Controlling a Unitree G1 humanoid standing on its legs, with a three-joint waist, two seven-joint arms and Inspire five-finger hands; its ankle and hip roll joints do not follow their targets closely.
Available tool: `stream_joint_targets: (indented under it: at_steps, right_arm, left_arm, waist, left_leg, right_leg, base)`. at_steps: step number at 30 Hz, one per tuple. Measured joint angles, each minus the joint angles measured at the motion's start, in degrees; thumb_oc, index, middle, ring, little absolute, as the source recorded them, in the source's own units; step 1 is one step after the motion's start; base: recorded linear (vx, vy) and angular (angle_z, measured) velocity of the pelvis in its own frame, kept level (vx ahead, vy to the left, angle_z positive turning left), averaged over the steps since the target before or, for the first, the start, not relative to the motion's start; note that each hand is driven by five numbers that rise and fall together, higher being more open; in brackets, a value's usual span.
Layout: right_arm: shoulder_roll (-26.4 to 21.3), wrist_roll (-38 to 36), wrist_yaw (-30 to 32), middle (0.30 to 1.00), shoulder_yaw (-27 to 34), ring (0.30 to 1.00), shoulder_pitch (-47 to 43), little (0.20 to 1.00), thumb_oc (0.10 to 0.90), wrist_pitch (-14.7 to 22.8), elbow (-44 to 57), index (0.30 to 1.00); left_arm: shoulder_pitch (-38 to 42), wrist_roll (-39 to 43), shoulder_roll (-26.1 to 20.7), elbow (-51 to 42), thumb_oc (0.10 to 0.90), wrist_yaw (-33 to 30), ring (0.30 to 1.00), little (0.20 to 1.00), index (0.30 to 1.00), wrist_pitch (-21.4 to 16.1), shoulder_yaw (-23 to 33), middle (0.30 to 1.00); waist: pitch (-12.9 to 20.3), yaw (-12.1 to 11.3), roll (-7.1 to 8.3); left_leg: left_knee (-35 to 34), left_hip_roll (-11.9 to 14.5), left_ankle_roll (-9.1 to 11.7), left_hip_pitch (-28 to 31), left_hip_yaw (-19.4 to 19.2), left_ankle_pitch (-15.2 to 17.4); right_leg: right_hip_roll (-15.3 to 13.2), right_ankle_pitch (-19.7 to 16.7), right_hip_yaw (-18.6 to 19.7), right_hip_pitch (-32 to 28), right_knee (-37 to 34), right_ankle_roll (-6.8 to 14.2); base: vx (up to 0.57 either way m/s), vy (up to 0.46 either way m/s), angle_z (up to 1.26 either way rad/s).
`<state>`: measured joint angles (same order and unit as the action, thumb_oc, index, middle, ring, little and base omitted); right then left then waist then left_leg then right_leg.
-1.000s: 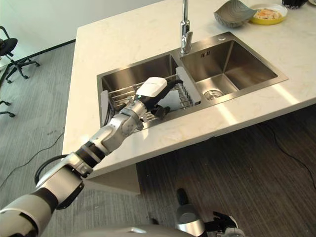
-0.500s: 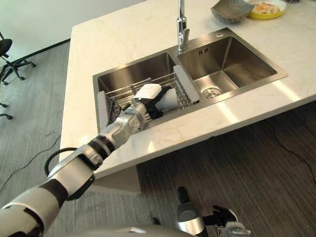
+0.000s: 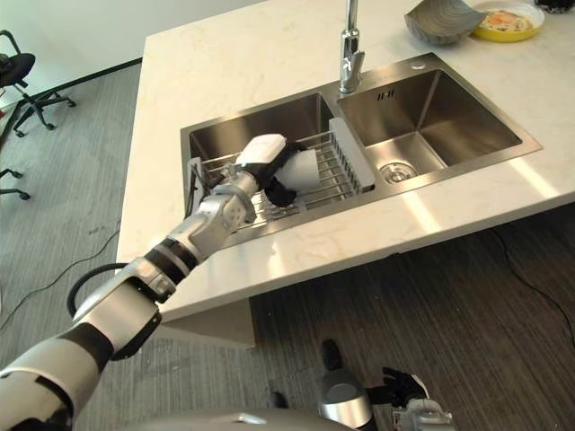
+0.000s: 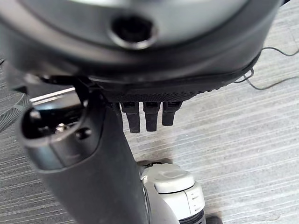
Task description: Place the dishes in the dishwasher.
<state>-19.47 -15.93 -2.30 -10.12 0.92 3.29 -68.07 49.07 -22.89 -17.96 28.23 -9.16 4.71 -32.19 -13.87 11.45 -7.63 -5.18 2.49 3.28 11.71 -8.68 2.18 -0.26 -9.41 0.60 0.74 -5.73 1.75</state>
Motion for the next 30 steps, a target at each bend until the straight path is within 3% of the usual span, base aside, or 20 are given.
stream_joint_targets:
  at_steps: [4,7,9,11,13,17,20,21,22,23,24,25,26,27,28,29,30]
  right_arm:
    - [1.29,0.07,0.64,0.9,0.09,0.9,1.05,0.9,0.8,0.11,0.28,0.9]
    - [2.36,0.1,1.72,0.9,0.1,0.9,2.11,0.9,0.8,0.14,0.03,0.9]
    - [2.38,0.13,2.18,0.9,0.11,0.9,1.8,0.9,0.8,0.16,0.09,0.9]
    - [2.73,0.14,2.93,0.9,0.13,0.9,2.12,0.9,0.8,0.24,0.83,0.9]
    - [2.72,0.35,3.34,0.9,-0.05,0.9,3.22,0.9,0.8,0.1,0.67,0.9]
    - [2.0,3.72,4.18,0.9,-2.77,0.9,3.96,0.9,0.8,-0.11,-0.21,0.9]
    - [2.3,5.22,4.27,0.9,-2.04,0.9,4.99,0.9,0.8,-0.19,-0.47,0.9]
    - [1.68,5.48,4.27,0.9,-1.3,0.9,4.47,0.9,0.8,-0.11,-0.09,0.9]
    - [0.86,6.21,4.59,0.9,-1.45,0.9,4.77,0.9,0.8,-0.15,0.96,0.9]
    - [0.8,7.08,4.86,0.9,-1.73,0.9,4.79,0.9,0.8,0.12,-0.07,0.9]
    - [1.17,7.16,4.73,0.9,-2.32,0.9,5.38,0.9,0.8,0.19,-0.25,0.9]
    - [3.46,7.46,4.29,0.9,-1.84,0.9,5.7,0.9,0.8,0.44,-0.85,0.9]
    - [3.63,7.55,4.14,0.9,-0.8,0.9,4.68,0.9,0.8,0.6,-1.89,0.9]
    - [2.8,7.8,4.15,0.9,-0.15,0.9,4.42,0.9,0.8,0.12,-0.58,0.9]
    - [1.74,8.32,4.23,0.9,1.37,0.9,5.95,0.9,0.8,-0.18,2.88,0.9]
    - [3.04,7.95,4.02,0.9,4.43,0.9,9.55,0.9,0.8,2.02,2.13,0.9]
    - [2.96,6.99,4.33,0.9,4.33,0.9,11.03,0.9,0.8,2.29,-0.37,0.9]
  left_arm:
    - [-11.42,14.55,-0.37,-19.16,0.4,-6.62,0.3,0.3,0.3,-6.15,12.45,0.3]
    - [-12.32,25.08,0.15,-23.82,0.4,-11.54,0.3,0.3,0.3,-10.04,16.27,0.3]
    - [-14.85,29.71,-0.97,-28.19,0.4,-12.46,0.3,0.3,0.3,-10.26,20.55,0.3]
    - [-23.78,31.98,-2.18,-38.05,0.4,-14.09,0.3,0.3,0.3,-12.18,26.99,0.3]
    - [-31.78,32.33,-2.81,-42.92,0.4,-14.85,0.3,0.3,0.3,-14.27,31.04,0.3]
    - [-47.96,32.73,-2.77,-44.15,0.4,-15.53,0.3,0.3,0.3,-14.6,36.47,0.3]
    - [-54.49,33.88,-1.75,-42.15,0.4,-15.92,0.3,0.3,0.3,-14.58,38.35,0.3]
    - [-55.72,34.82,-0.18,-40.8,0.4,-17.52,0.3,0.3,0.3,-14.51,40.69,0.3]
    - [-55.86,34.79,1.05,-41.2,0.4,-17.55,0.3,0.3,0.3,-14.61,41.45,0.3]
    - [-55.58,34.74,2.09,-41.99,0.4,-17.62,0.3,0.3,0.3,-15.08,42.08,0.3]
    - [-55.44,34.78,2.12,-41.86,0.4,-18.0,0.3,0.3,0.3,-15.02,42.07,0.3]
    - [-55.14,34.71,0.78,-41.92,0.4,-17.97,0.3,0.3,0.3,-15.16,42.21,0.3]
    - [-55.7,34.7,0.44,-41.81,0.4,-18.23,0.3,0.3,0.3,-15.16,42.86,0.3]
    - [-56.14,34.7,0.63,-41.91,0.4,-18.54,0.3,0.3,0.3,-15.16,42.91,0.3]
    - [-54.1,34.55,2.14,-40.26,0.4,-18.67,0.3,0.3,0.3,-15.44,43.29,0.3]
    - [-51.69,34.31,2.55,-36.86,0.4,-17.24,0.3,0.3,0.3,-15.37,41.6,0.3]
    - [-51.32,34.0,2.54,-36.35,0.4,-16.9,0.3,0.3,0.3,-15.56,39.24,0.3]
  waist:
    - [-0.1,-0.78,1.94]
    - [0.59,-2.18,3.22]
    - [0.73,-3.17,3.37]
    - [0.76,-4.25,3.3]
    - [0.76,-8.48,3.57]
    - [0.79,-14.87,4.48]
    - [0.76,-18.65,4.61]
    - [0.89,-21.11,3.84]
    - [1.1,-22.64,2.84]
    - [0.77,-22.99,3.37]
    - [0.95,-22.53,3.76]
    - [1.26,-21.07,8.02]
    - [1.19,-21.48,9.31]
    - [0.89,-22.62,9.44]
    - [-1.74,-18.92,9.45]
    - [1.37,-13.03,10.61]
    - [5.25,-13.21,11.12]
  left_leg:
    - [0.09,0.07,0.02,1.5,0.62,-0.01]
    - [0.05,0.21,0.02,1.12,2.11,0.01]
    - [0.08,0.11,0.01,1.11,2.46,0.01]
    - [0.24,0.13,0.03,1.11,2.92,-0.02]
    - [2.48,-0.17,0.08,-0.38,3.89,-0.04]
    - [8.35,-2.1,2.51,-5.88,11.54,-1.56]
    - [5.03,-1.96,5.32,-7.28,16.64,-4.12]
    - [3.28,-1.25,5.42,-9.32,16.16,-4.86]
    - [3.37,-0.48,2.39,-10.89,16.44,-3.78]
    - [3.11,-0.3,1.16,-12.6,17.13,-2.93]
    - [1.81,0.97,0.99,-14.5,15.15,-0.94]
    - [0.91,0.53,4.63,-15.47,11.42,-1.04]
    - [3.98,0.59,4.82,-15.99,10.14,-3.19]
    - [5.15,1.22,3.43,-12.42,9.47,-4.14]
    - [19.09,4.27,0.3,-10.77,-1.52,1.29]
    - [29.03,9.25,6.36,-10.28,-11.63,2.46]
    - [27.74,11.65,8.16,-6.22,-13.7,2.06]
  right_leg:
    - [-0.03,0.51,-0.28,-1.65,-0.07,-0.57]
    - [-0.26,0.69,-1.84,-1.93,-0.21,-0.49]
    - [-0.4,0.58,-2.01,-1.93,-0.21,-0.32]
    - [-0.45,0.65,-2.18,-2.04,-0.25,-0.42]
    - [-1.0,0.61,-2.67,-2.07,-0.23,-0.4]
    - [-3.81,0.67,-7.06,-2.2,-0.18,-0.46]
    - [-4.6,1.66,-14.53,-2.0,-0.27,-1.09]
    - [-3.8,1.59,-16.92,-2.26,0.6,-0.7]
    - [-2.76,2.09,-18.51,-0.87,2.13,-0.02]
    - [-3.53,3.37,-20.62,-0.27,3.31,0.0]
    - [-3.23,4.46,-22.39,0.05,4.3,-0.38]
    - [-5.71,6.12,-23.72,1.18,4.29,-2.42]
    - [-6.84,6.74,-24.14,1.57,4.43,-1.73]
    - [-8.03,6.45,-24.47,1.03,6.08,-2.43]
    - [-11.53,6.71,-32.98,-3.47,7.0,-2.99]
    - [-12.15,5.76,-44.7,-9.75,2.86,-2.16]
    - [-14.18,7.5,-45.71,-8.51,4.8,-3.47]
  base:
    - [0.0,-0.003,0.02]
    - [-0.02,-0.032,0.26]
    - [-0.04,-0.033,0.03]
    - [-0.09,-0.034,0.02]
    - [-0.13,-0.061,0.2]
    - [-0.11,-0.09,0.59]
    - [-0.13,-0.083,1.48]
    - [-0.27,-0.186,1.68]
    - [-0.35,-0.19,1.58]
    - [-0.21,-0.078,1.74]
    - [-0.13,-0.03,2.55]
    - [-0.38,-0.113,2.61]
    - [-0.46,-0.103,1.78]
    - [-0.54,-0.066,1.48]
    - [-0.25,0.084,2.74]
    - [-0.23,0.137,3.17]
    - [-0.2,0.192,2.26]
